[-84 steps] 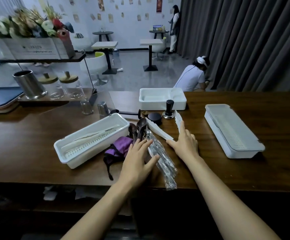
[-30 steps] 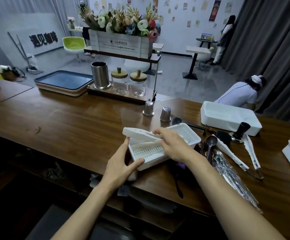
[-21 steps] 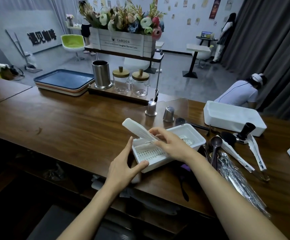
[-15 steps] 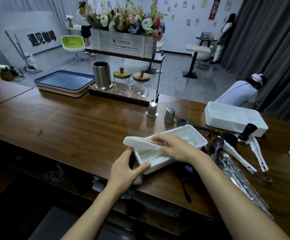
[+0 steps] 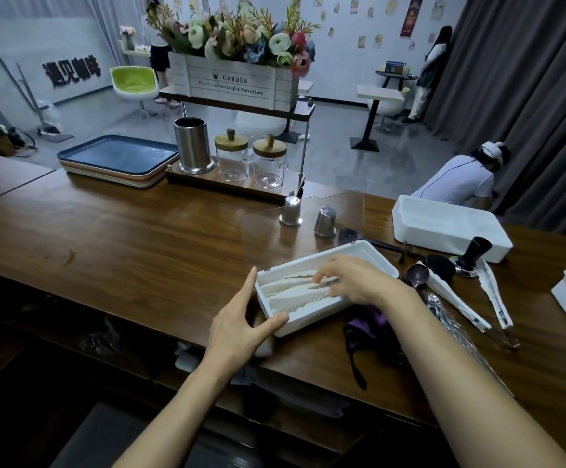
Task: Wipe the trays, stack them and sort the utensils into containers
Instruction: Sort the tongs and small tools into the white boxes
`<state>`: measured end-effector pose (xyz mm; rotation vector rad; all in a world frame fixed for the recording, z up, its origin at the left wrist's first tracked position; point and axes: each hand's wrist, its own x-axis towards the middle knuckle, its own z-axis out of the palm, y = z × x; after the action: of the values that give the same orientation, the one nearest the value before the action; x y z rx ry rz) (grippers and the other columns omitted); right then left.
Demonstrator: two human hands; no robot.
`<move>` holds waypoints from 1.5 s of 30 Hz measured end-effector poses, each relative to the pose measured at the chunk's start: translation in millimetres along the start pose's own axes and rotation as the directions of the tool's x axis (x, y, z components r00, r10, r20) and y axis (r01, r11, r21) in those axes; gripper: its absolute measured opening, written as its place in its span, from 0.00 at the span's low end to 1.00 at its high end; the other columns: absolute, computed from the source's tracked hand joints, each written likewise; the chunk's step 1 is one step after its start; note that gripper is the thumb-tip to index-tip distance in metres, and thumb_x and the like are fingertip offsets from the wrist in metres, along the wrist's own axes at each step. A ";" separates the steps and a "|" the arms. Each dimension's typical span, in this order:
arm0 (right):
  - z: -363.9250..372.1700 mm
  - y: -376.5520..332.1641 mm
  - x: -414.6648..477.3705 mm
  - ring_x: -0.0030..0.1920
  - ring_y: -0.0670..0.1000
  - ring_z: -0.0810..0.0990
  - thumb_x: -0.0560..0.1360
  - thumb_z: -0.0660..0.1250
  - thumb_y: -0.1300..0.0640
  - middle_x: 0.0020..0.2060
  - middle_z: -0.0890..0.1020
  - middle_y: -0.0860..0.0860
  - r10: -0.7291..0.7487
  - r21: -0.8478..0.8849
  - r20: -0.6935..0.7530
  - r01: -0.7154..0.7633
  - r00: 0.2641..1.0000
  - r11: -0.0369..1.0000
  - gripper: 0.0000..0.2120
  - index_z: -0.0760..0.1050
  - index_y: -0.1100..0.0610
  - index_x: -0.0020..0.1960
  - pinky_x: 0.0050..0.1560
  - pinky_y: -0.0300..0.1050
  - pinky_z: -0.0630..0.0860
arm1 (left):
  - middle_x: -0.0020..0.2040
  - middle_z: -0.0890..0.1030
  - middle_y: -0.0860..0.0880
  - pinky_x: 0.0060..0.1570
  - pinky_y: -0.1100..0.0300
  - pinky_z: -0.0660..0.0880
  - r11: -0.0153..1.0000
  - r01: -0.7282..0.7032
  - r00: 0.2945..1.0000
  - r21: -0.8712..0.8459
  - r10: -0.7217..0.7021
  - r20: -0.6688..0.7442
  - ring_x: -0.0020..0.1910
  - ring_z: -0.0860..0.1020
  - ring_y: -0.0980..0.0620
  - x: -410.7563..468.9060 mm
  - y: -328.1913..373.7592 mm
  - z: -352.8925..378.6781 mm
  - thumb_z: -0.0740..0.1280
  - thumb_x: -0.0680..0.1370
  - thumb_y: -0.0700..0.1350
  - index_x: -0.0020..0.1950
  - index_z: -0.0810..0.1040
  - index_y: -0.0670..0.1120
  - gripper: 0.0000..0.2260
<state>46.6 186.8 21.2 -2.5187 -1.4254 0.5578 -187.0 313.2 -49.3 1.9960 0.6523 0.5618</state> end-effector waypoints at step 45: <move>32.8 -21.8 -97.2 0.78 0.50 0.60 0.83 0.46 0.36 0.76 0.67 0.45 0.085 0.297 -0.317 0.013 0.945 0.955 0.26 0.66 0.42 0.76 0.77 0.53 0.56 | 0.69 0.74 0.65 0.70 0.57 0.68 0.996 0.037 0.997 -0.080 -0.031 0.073 0.69 0.70 0.64 -0.5 4.2 -1.8 0.71 0.63 0.73 0.79 0.57 0.69 0.47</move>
<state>-29.4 114.5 20.9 -2.2712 -1.0879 0.3097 -187.6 312.2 -44.8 1.9165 0.6091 0.4869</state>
